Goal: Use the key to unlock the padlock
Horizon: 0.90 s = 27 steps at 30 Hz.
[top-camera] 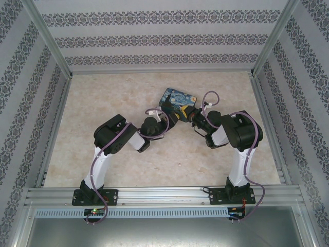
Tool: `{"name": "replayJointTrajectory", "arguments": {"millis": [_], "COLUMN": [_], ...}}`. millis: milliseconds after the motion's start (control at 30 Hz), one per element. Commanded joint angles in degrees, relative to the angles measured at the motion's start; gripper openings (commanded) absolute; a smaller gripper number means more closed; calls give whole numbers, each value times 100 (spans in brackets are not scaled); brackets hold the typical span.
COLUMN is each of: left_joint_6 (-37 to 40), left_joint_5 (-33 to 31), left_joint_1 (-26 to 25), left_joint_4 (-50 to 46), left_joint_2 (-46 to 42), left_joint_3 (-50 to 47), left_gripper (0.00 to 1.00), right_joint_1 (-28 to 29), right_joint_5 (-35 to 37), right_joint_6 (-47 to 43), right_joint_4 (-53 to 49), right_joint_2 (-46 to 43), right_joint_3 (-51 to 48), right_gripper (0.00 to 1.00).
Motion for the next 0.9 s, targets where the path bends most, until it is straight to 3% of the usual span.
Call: {"name": "replayJointTrajectory", "arguments": {"millis": [0,200,433,633,867], "left_joint_6": [-227,-99,370,766,873], "left_joint_5": [-145,-84,-128,-372,-495], "left_joint_1": [-105,-104,-105,-95,-87], "left_joint_4": [339,-71,-1312,-2087,-2265], "left_joint_2": [13,136,86,19,62], "left_joint_3": [-130,81,396,472,490], "left_gripper": [59,59,58,53,45], "right_joint_1": [-24,-27,-15,-24,-26], "right_joint_5": [72,70,78,86,78], "right_joint_6": [-41,-29,-20,-12,-12], "right_joint_4": [-376,-375,-376,-375,-375], "right_joint_2": [274,288,255,266,275], "right_joint_3": [-168,-150,-152,-150,-142], "right_gripper": [0,0,0,0,0]}}
